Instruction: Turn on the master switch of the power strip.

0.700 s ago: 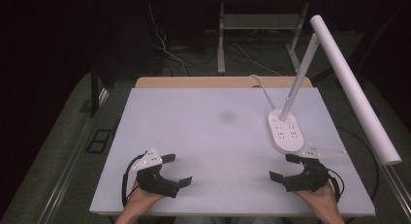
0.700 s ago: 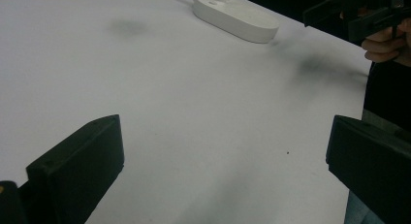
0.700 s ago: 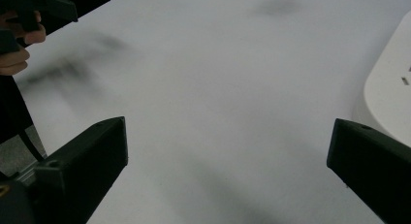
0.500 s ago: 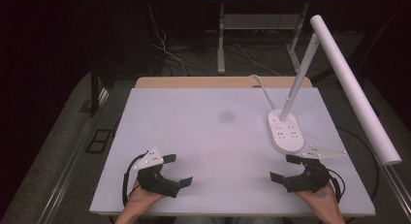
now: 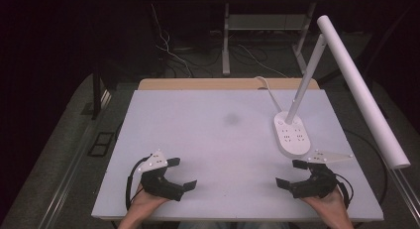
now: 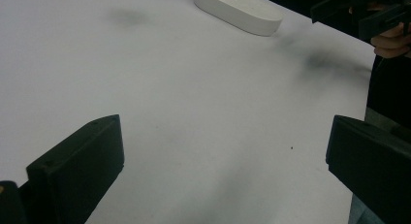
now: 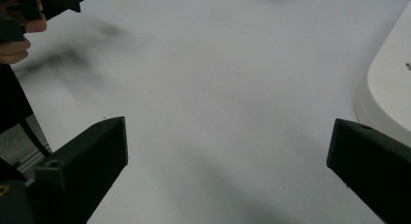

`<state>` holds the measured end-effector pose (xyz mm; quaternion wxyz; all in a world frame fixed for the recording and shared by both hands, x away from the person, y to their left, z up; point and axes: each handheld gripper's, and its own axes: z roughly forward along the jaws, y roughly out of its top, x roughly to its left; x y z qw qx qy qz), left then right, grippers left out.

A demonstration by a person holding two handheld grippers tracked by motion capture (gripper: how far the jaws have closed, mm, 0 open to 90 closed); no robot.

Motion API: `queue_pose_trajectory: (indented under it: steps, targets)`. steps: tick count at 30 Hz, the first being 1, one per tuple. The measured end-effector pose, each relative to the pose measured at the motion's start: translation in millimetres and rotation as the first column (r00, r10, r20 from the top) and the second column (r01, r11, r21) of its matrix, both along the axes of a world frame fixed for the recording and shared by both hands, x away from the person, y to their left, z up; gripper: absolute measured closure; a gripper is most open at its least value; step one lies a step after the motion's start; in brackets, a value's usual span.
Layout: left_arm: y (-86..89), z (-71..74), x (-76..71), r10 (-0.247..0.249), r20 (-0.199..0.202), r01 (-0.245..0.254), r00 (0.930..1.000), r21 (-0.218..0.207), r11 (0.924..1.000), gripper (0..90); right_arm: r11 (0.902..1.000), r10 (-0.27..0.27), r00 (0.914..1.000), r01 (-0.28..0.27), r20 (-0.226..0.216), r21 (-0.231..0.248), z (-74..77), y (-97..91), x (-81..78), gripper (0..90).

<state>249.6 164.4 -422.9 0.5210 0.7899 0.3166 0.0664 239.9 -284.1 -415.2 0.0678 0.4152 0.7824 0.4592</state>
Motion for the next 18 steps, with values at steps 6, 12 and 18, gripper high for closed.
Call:
queue_pose_trajectory:
  steps: [6, 12, 18]
  targets:
    - [-0.3, -1.0, 0.1, 0.007, -0.003, -0.007, 1.0000, 0.004, 1.0000, 0.0, 0.9995, -0.001, 1.0000, 0.001, -0.005, -0.031, -1.6, 0.1, -1.1, 0.6]
    - [-0.2, -0.8, -0.9, 0.009, -0.003, -0.009, 1.0000, 0.005, 0.9999, 0.0, 0.9977, 0.010, 0.9998, -0.011, -0.019, -0.067, -0.8, 5.1, -1.2, 0.6]
    - [1.5, -0.8, -0.8, 0.014, -0.001, -0.014, 0.9999, 0.002, 0.9999, 0.0, 0.9943, 0.031, 0.9994, -0.033, -0.018, -0.102, 5.2, 12.8, 3.5, 0.6]
